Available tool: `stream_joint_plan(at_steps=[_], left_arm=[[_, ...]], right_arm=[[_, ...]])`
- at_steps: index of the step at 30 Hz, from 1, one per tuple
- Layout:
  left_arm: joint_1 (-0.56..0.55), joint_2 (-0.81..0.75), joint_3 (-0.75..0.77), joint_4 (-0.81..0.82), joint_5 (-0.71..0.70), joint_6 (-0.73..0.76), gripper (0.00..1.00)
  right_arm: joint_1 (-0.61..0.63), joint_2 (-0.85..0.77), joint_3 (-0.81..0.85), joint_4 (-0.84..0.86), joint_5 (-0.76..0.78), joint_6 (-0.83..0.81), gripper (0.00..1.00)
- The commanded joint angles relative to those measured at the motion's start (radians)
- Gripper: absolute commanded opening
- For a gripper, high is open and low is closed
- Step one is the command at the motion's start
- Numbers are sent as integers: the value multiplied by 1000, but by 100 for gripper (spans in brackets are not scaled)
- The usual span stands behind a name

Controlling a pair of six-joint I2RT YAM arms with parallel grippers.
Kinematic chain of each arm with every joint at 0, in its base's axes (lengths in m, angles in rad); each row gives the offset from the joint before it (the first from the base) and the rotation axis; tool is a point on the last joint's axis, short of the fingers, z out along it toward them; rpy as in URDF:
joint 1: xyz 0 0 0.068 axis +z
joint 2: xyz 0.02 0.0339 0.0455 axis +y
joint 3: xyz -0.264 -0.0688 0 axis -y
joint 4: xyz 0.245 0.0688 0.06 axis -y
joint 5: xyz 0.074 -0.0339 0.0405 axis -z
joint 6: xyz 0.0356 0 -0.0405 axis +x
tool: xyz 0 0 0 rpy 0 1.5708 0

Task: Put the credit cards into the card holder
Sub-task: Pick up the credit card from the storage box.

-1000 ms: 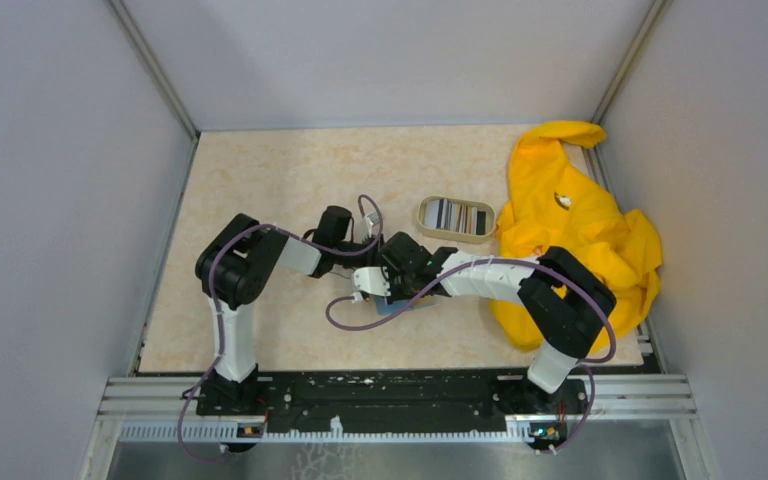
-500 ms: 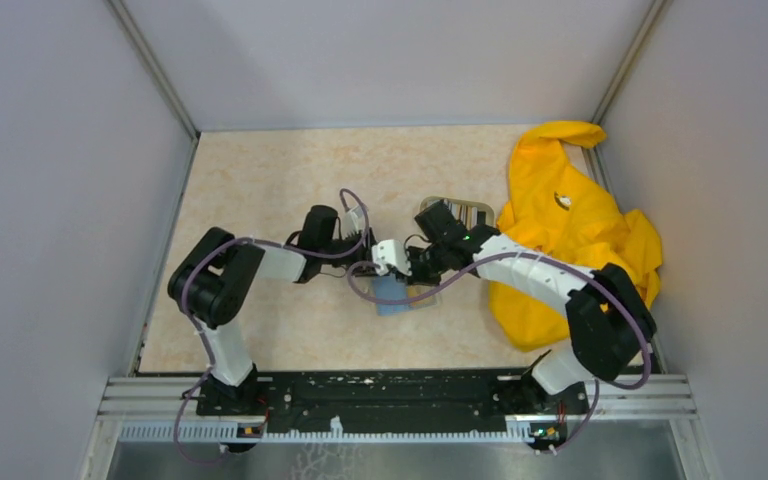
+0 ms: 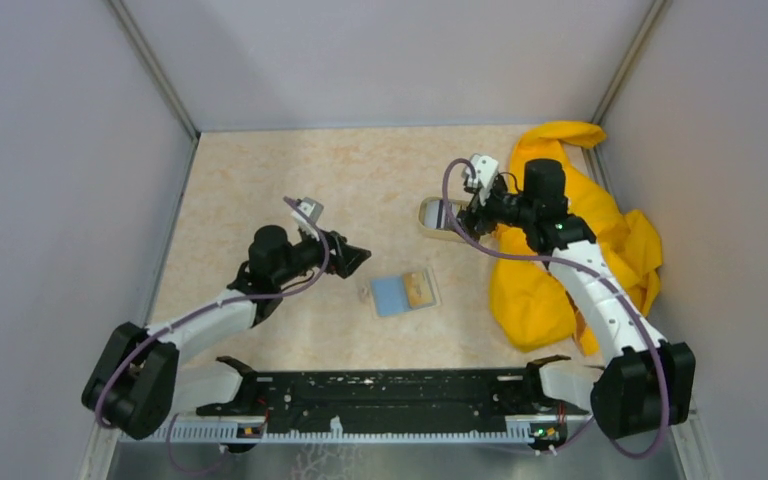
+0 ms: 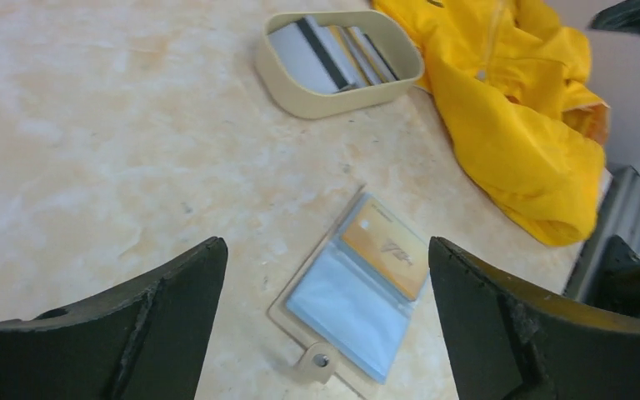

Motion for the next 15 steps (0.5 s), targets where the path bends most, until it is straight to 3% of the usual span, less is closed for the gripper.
stream_joint_plan(at_steps=[1, 8, 15], left_arm=[[7, -66, -109, 27, -253, 92, 99], [9, -94, -244, 167, -343, 49, 99], [7, -182, -355, 279, -333, 50, 99]], right_arm=[[-36, -34, -22, 224, 70, 254, 96], [-137, 180, 73, 243, -13, 590, 98], [-188, 324, 91, 188, 94, 683, 97]])
